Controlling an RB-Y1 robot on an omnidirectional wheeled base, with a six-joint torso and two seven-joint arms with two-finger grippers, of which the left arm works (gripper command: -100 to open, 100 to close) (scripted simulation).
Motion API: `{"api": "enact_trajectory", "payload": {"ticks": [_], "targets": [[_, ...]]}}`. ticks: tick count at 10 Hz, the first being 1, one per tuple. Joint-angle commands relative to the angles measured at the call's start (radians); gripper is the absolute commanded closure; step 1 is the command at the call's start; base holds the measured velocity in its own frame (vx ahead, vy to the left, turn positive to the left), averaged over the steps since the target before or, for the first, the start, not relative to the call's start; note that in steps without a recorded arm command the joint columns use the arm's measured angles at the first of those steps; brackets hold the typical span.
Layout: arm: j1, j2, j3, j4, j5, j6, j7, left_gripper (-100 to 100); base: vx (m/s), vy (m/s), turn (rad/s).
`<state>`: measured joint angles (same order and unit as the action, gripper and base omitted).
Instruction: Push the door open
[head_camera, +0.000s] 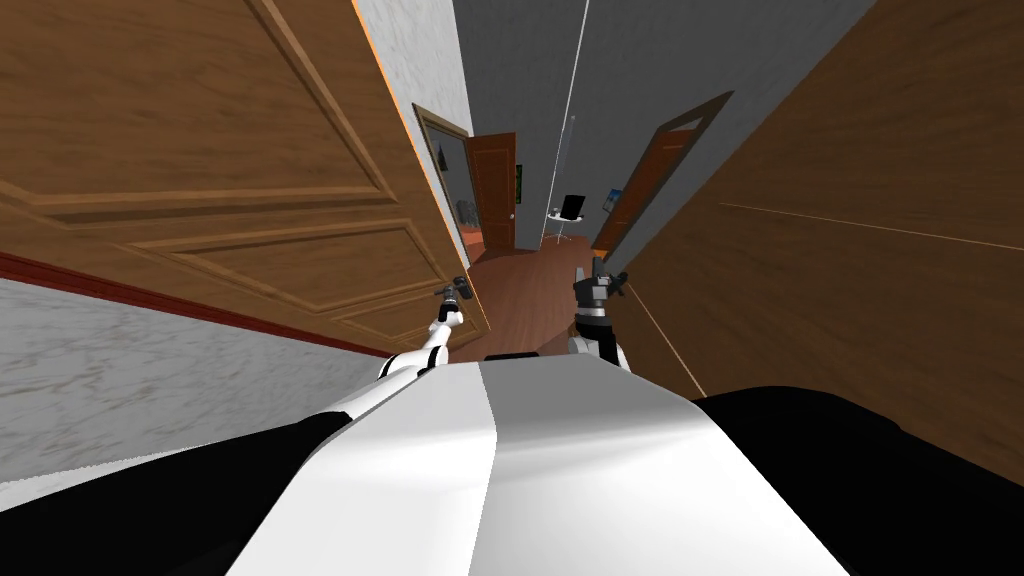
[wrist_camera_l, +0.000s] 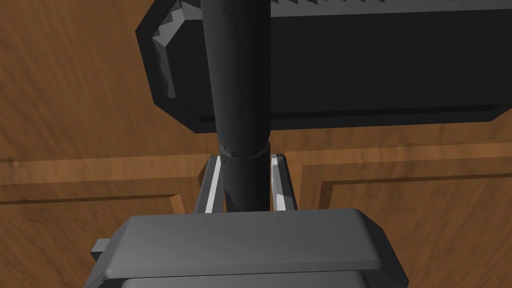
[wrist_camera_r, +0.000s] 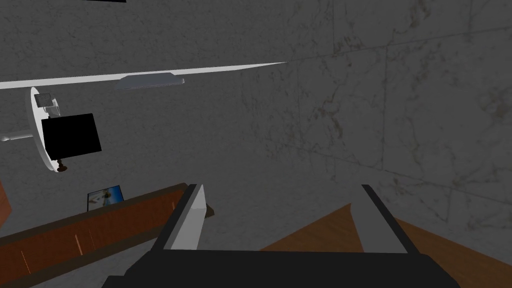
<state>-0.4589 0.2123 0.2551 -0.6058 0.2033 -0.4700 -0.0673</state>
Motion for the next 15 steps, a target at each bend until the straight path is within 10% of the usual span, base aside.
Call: {"api": "enact_trajectory", "payload": {"ticks": [1,15], "targets": [[-0.009,0.018,0.01,0.029,0.009,-0.017,-0.002,100,0.197,-0.081,0.089],[-0.03,0.095,0.073,0.13,0.077,-0.067,-0.027,100,0.177,-0.063,0.09]]}}
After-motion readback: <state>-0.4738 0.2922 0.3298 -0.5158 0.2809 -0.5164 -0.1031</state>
